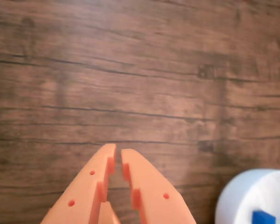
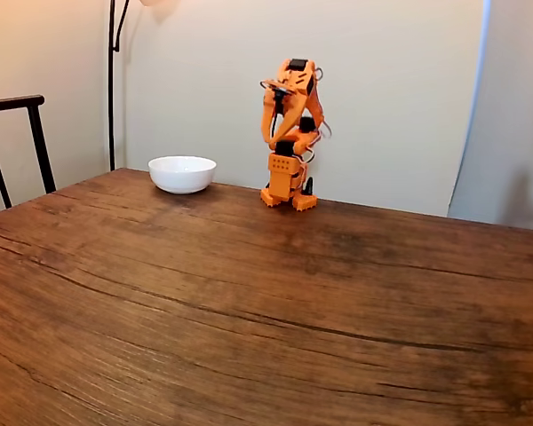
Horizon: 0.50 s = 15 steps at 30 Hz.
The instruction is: Grasp the cube and drop it in the bowl
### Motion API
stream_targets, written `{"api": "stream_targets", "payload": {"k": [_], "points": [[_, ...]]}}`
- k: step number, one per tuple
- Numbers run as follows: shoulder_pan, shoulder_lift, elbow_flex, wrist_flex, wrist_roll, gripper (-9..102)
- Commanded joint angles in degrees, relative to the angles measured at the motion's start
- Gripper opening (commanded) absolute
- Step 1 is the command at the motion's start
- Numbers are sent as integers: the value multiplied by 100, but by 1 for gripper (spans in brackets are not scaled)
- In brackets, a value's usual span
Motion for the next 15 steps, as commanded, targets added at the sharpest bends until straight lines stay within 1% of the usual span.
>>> {"api": "stream_targets", "payload": {"k": [1, 3, 6, 15], "points": [[-220, 439, 264, -97, -62, -1], [-431, 729, 527, -229, -185, -1], [-686, 976, 1028, -659, -185, -1], [-888, 984, 2821, -2751, -202, 0]]}}
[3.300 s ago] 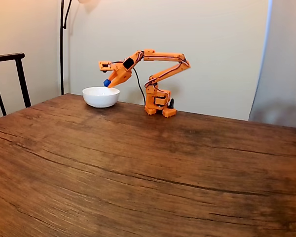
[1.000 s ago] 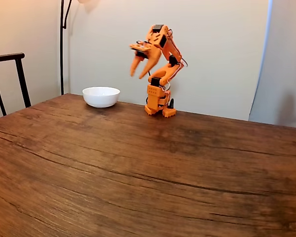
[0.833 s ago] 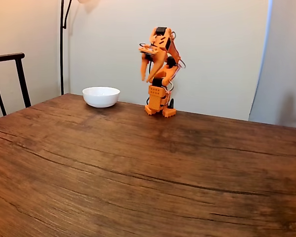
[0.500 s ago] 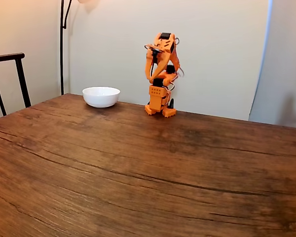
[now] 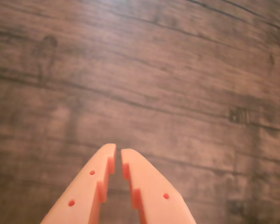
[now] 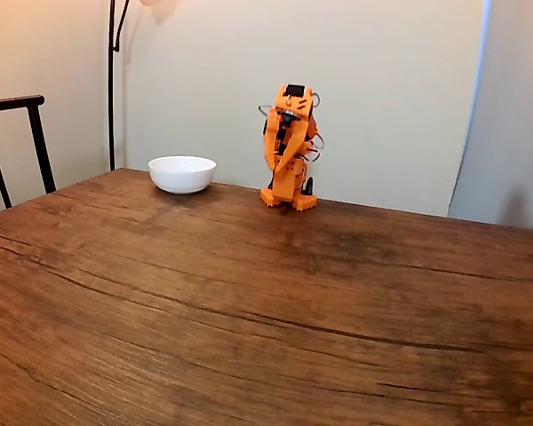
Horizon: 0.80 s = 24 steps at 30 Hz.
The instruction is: Grasp the cube and drop it in the bowl
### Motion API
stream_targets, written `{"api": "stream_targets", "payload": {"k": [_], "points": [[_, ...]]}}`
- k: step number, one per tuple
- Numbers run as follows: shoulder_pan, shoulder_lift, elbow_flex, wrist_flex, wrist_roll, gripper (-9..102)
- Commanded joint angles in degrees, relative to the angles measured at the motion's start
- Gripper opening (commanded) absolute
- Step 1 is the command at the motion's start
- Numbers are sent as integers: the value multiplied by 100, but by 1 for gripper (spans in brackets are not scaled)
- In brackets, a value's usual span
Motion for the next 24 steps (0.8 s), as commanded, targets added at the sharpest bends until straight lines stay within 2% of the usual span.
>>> {"api": "stream_targets", "payload": {"k": [1, 7, 16, 24], "points": [[-53, 18, 387, -756, 0, 0], [-53, 18, 1125, -1617, -9, 0], [-62, 18, 1986, -2241, -290, 0], [-44, 9, 2013, -1872, -281, 0]]}}
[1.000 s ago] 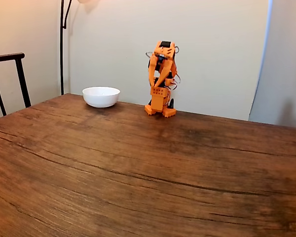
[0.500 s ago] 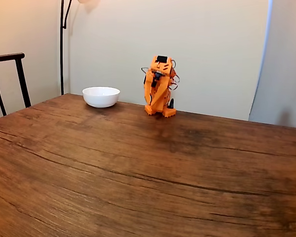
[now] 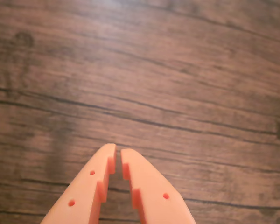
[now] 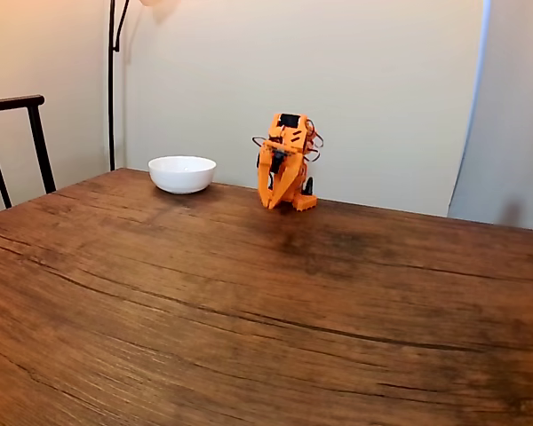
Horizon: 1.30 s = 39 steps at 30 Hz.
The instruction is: Grasp the cube and drop it in the bowl
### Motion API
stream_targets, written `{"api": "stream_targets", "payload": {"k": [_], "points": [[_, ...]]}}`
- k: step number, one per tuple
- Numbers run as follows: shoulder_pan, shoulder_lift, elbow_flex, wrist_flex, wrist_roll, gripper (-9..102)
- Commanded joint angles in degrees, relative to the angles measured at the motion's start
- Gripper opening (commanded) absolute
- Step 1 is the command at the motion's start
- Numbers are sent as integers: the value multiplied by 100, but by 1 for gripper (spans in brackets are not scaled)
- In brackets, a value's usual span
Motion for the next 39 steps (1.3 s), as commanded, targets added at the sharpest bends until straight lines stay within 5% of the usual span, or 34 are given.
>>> {"api": "stream_targets", "payload": {"k": [1, 21, 39], "points": [[-26, 35, -26, 193, -18, 0], [18, 35, -26, 2364, -26, -1], [44, 35, -26, 2514, 26, 0]]}}
